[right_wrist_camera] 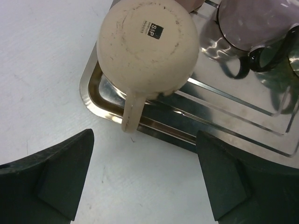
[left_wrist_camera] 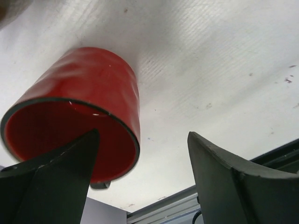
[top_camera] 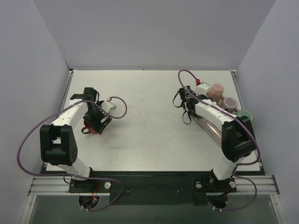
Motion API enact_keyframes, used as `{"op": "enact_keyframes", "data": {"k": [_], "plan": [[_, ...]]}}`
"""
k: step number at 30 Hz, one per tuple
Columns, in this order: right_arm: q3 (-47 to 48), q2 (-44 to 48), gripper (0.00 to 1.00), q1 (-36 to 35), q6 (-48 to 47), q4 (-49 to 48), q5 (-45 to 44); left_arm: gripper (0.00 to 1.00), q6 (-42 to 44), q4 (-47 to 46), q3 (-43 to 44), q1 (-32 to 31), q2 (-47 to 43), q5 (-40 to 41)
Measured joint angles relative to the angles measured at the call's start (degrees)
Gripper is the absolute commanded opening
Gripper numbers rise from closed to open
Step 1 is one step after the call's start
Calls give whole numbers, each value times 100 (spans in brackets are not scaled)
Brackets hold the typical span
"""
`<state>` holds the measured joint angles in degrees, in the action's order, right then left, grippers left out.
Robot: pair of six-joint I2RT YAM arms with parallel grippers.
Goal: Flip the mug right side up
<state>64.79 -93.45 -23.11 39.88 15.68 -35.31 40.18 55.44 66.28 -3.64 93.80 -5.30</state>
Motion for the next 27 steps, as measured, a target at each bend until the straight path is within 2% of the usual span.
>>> {"op": "enact_keyframes", "data": {"k": [6, 10, 12, 13, 14, 15, 22, 24, 27], "plan": [[546, -1082, 69, 142, 551, -28, -138, 91, -59, 437, 520, 0, -892, -315], [730, -1436, 54, 310, 787, -72, -125, 92, -96, 498, 748, 0, -1613, -531], [730, -1519, 40, 428, 918, -70, -63, 92, -94, 592, 776, -7, -1829, -640], [726, -1539, 25, 466, 960, -74, -11, 93, -92, 638, 780, -13, -1912, -697], [708, -1543, 19, 503, 1021, -92, 15, 93, -92, 684, 780, -22, -1971, -743], [686, -1543, 0, 522, 1043, -103, 31, 93, -94, 732, 780, -35, -2006, -782], [341, -1338, 0, 575, 831, -428, 168, 93, -168, 1115, 1071, -81, -2044, -1285], [-4, -981, 0, 544, 623, -518, 286, 97, -295, 1115, 1235, -81, -2116, -1580], [-612, -31, 0, 339, 223, -474, 481, 97, -708, 887, 1305, -79, -2376, -1895]]}}
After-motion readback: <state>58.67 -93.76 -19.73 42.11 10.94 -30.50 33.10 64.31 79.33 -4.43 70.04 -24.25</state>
